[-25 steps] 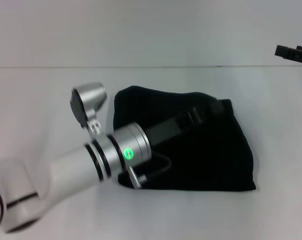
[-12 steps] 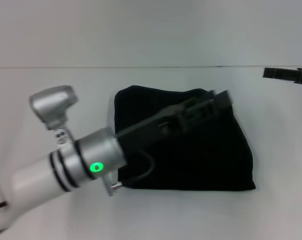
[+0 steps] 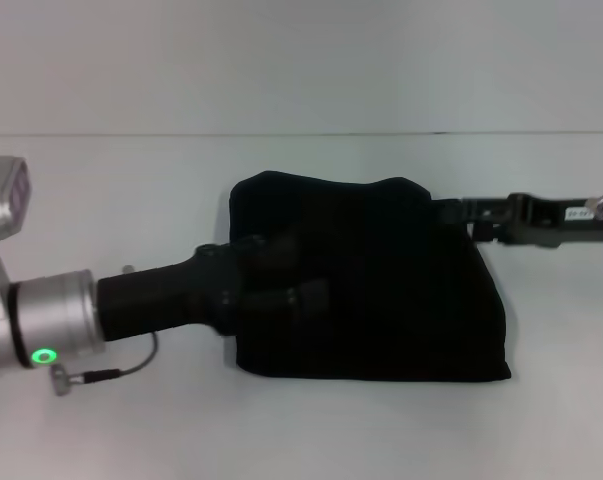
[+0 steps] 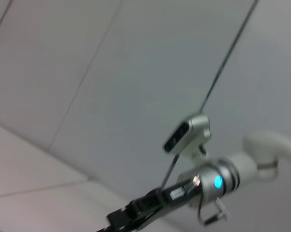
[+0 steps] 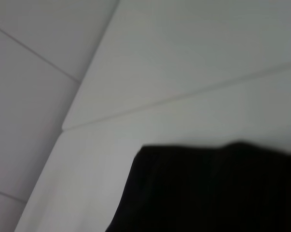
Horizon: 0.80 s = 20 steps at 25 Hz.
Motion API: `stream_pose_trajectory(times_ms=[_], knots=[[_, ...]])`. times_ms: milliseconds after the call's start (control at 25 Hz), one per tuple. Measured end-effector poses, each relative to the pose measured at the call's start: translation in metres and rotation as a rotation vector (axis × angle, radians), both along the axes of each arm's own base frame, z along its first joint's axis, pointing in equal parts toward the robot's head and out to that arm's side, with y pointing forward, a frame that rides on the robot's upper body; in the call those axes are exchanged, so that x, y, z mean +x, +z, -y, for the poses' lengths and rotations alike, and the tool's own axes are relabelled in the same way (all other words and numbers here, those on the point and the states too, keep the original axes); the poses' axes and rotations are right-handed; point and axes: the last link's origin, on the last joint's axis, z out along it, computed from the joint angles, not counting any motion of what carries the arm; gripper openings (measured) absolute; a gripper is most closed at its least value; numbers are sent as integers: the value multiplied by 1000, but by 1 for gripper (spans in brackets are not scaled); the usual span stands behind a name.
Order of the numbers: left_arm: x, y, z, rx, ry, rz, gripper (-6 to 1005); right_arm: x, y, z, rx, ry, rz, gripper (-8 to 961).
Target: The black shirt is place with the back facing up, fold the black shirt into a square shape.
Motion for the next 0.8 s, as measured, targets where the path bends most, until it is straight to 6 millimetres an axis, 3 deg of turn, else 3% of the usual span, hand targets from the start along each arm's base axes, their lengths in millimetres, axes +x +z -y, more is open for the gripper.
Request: stream_pose_trajectory(times_ms=[200,480,800], knots=[[-9,8,1,36,-88,-141,908,2,-13,8,-57,-79,-19,831],[-11,7,-3,52,-91,-189,908,12,-26,15,-75,-152,-30,796],[-12,8,-4,56,-90,-199,908,9,-36,15,-70,-162,-30,757]])
